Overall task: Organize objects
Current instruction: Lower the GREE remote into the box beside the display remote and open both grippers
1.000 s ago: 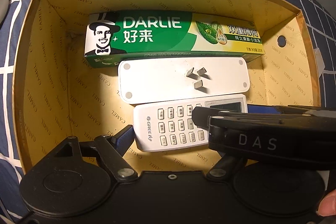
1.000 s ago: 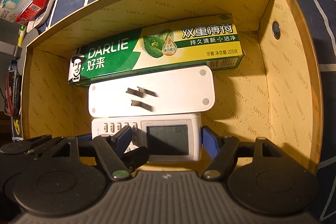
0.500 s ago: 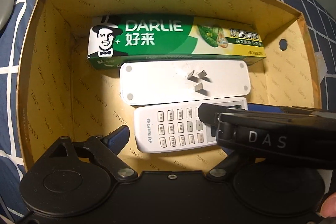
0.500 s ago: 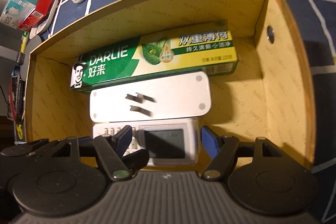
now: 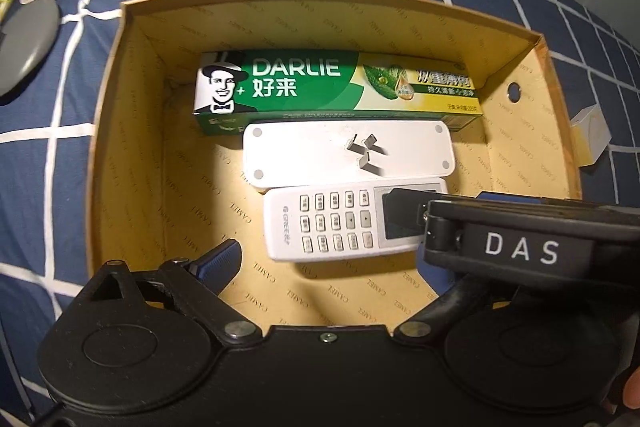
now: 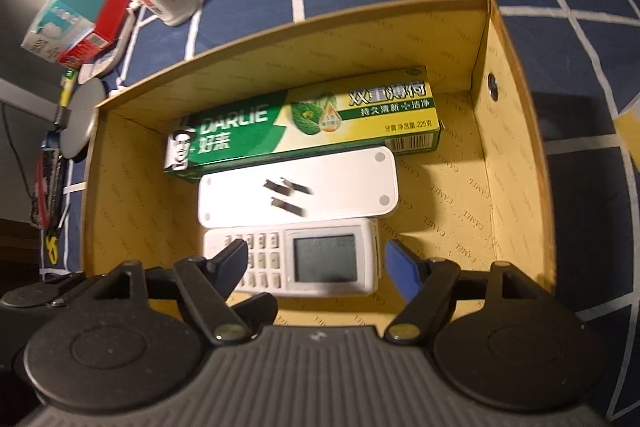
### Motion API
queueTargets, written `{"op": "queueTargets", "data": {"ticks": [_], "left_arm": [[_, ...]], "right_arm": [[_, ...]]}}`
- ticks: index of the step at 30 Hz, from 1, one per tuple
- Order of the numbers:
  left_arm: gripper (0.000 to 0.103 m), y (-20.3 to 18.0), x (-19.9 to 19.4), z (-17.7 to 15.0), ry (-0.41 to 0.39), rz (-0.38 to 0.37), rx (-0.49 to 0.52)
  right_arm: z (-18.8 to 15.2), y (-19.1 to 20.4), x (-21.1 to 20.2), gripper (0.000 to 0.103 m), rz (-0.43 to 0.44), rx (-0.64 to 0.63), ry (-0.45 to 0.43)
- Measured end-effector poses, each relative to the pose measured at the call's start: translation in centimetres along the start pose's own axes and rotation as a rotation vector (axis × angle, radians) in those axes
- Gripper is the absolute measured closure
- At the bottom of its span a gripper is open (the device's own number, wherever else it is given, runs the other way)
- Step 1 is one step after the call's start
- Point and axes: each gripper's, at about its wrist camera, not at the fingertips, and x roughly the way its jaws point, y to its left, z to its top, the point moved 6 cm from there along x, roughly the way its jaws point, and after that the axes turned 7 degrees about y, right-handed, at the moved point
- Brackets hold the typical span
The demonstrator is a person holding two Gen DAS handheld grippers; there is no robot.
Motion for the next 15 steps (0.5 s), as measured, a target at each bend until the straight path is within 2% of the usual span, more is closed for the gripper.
{"op": "queueTargets", "data": {"ticks": [4, 10, 15], "left_arm": [[0.005, -0.7, -1.2, -0.9, -0.035, 0.024, -0.016], [0.005, -2.2, -2.9, -3.2, -0.074, 0.053, -0.01], [0.005, -3.9, -4.5, -4.9, -0.121, 0.047, -0.006]], "right_arm": [[-0.8, 0.4, -1.8, 0.021, 0.032, -0.032, -0.025], [-2.8, -0.6, -4.3, 0.019, 0.047, -0.027, -0.065], [-4.5, -2.0, -7.0, 0.009, 0.064, -0.009, -0.119]]}}
